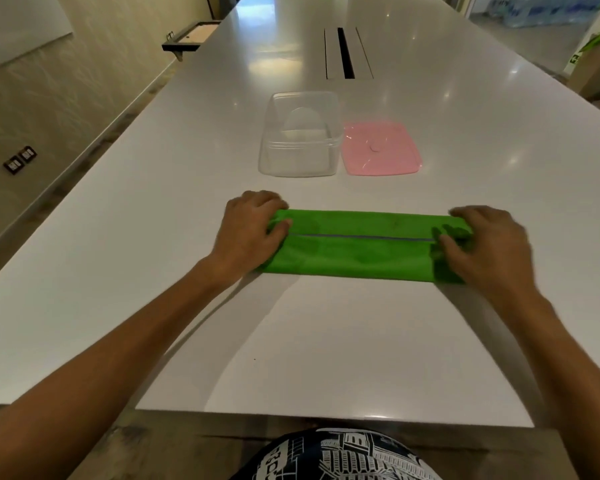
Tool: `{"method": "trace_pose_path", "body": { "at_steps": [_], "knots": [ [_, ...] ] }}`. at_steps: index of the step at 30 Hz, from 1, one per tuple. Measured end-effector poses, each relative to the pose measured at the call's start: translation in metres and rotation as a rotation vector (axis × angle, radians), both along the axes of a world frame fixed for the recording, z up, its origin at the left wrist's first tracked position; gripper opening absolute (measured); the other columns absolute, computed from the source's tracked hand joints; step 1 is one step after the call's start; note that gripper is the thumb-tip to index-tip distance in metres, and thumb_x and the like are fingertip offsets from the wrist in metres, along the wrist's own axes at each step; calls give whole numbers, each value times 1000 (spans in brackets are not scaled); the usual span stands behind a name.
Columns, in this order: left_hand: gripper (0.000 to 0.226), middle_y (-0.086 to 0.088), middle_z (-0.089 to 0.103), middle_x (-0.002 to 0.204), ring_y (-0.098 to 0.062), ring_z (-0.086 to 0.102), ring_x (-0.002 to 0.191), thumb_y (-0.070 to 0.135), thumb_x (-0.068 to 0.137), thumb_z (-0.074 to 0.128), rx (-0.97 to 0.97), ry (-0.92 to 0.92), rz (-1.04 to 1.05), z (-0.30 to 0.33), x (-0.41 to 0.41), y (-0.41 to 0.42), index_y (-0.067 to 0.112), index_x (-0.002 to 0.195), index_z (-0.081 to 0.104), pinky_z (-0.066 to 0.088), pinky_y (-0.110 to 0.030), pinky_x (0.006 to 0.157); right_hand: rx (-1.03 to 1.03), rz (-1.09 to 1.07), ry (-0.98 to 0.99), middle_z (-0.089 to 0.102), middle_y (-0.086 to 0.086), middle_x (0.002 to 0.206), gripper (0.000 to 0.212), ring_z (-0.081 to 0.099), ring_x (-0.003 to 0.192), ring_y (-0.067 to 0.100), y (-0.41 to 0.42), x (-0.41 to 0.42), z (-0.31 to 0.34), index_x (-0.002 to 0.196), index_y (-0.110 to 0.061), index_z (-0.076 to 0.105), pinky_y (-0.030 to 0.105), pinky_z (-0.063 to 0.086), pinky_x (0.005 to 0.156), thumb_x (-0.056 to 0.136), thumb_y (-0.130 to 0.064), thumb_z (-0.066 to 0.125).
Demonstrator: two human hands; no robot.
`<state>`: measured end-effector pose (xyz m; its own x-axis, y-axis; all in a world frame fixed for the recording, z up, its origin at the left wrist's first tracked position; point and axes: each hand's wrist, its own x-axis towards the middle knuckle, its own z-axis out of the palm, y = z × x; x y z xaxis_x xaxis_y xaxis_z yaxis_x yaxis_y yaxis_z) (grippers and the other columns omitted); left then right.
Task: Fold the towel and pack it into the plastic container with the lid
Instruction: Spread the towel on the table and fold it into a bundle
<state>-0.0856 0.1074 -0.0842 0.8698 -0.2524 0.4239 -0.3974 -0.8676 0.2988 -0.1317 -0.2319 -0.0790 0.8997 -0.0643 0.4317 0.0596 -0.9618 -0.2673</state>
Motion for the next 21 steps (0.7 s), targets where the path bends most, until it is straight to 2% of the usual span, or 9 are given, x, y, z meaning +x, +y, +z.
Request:
{"method": "trace_pose_path", "body": {
  "at_steps": [3,6,9,11,16,18,21],
  "knots": [
    [48,-3,54,138,-26,45,130,40,89,40,131,90,-153,-1,0,-43,15,127,56,33,-50,107,-52,272,99,64,19,121,48,58,109,39,54,8,-5,117,-5,62,46,46,93,81,-34,48],
    [52,0,32,154,-20,23,143,37,96,31,196,214,-178,-13,2,-77,16,144,35,16,-48,116,-136,382,273,46,12,145,68,43,132,31,100,17,-18,136,-10,47,48,33,106,84,-45,22],
    [52,0,24,157,-20,17,145,37,100,26,273,270,-107,-26,9,-84,17,148,25,14,-49,116,-190,335,367,23,4,158,79,21,145,22,107,28,-28,148,-13,24,49,18,114,82,-51,4],
    [56,1,21,158,-19,15,146,44,100,23,291,307,-79,-29,12,-82,17,148,24,11,-48,117,-222,313,388,15,0,160,81,12,147,17,101,31,-33,150,-16,18,49,11,116,81,-55,3],
    [72,4,14,160,-18,10,147,61,92,12,333,312,-102,-33,10,-63,20,151,16,9,-44,119,-224,276,401,11,-6,160,81,8,147,14,81,30,-35,151,-22,13,48,8,118,82,-65,9],
    [81,5,11,160,-16,7,147,66,85,3,338,326,-86,-35,9,-50,21,152,12,7,-41,119,-214,219,407,10,-7,160,83,8,147,13,66,29,-35,151,-23,11,48,9,118,81,-68,9],
    [85,5,9,161,-16,6,148,69,81,1,333,326,-37,-38,10,-29,22,152,9,6,-40,120,-197,123,414,9,-7,160,88,8,147,13,39,25,-34,151,-23,10,47,9,118,79,-74,4]
  ]
}}
